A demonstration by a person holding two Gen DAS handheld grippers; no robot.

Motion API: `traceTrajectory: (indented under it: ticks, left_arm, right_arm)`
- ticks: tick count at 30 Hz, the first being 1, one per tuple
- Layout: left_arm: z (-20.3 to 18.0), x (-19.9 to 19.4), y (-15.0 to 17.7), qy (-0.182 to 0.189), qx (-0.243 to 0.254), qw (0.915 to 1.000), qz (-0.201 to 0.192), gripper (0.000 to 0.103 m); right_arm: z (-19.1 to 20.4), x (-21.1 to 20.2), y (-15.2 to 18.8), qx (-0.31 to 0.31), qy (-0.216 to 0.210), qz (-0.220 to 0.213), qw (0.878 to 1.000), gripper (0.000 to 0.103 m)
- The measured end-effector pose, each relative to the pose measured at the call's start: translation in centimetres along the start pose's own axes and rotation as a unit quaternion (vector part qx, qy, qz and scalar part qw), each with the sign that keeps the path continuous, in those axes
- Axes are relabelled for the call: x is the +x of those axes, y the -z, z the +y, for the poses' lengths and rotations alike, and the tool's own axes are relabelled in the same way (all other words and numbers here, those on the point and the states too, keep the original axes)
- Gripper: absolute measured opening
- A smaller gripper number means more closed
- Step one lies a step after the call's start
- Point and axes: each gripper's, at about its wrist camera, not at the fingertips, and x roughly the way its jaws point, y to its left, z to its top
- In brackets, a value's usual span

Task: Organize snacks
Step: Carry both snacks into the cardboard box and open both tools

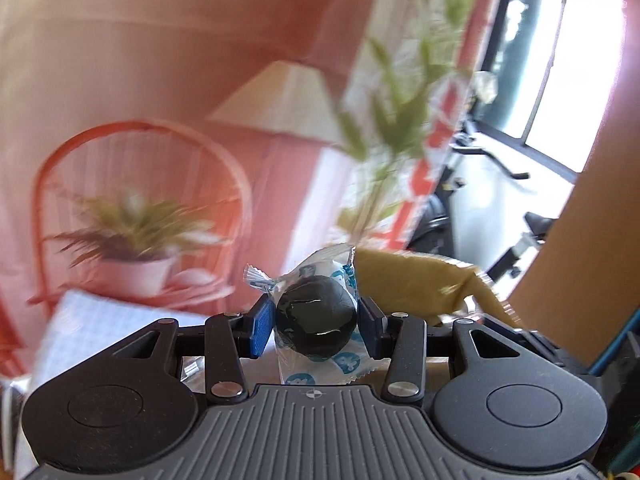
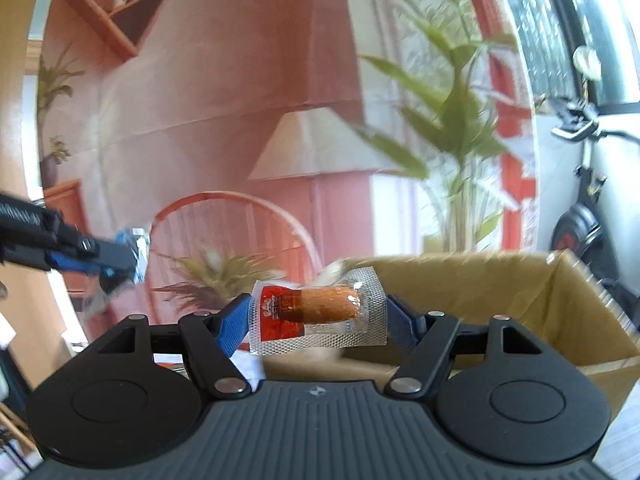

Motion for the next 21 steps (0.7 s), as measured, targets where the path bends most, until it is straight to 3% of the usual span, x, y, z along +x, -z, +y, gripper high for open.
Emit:
traceTrajectory:
  ticks: [4, 8, 15, 21]
  left_arm:
    - [-3.2, 3.4, -0.8, 0.053, 0.004, 0.9984, 0.018, 0.047]
    - [-6.0, 7.1, -0.7, 0.073, 0.019, 0.9967, 0.028, 0.047]
    - [-9.8, 12.8, 1.5, 0.065, 0.077, 0.9923, 0.072, 0.048]
    - [-9.6, 15.5, 2.4, 0.067, 0.078, 0.9901, 0.095, 0.051]
  right_arm:
    - [-2.8, 1.3, -0.8, -0.012, 0.040, 0.009, 0.999, 0.073]
    - [-5.8, 2.5, -1.0, -0.004, 0.084, 0.026, 0.996, 0.073]
    - [-9.0, 3.5, -0.3, 0.017, 0.137, 0.062, 0.989, 0.073]
    - [-10.0, 3.6, 0.7, 0.028, 0.150, 0.082, 0.985, 0.075]
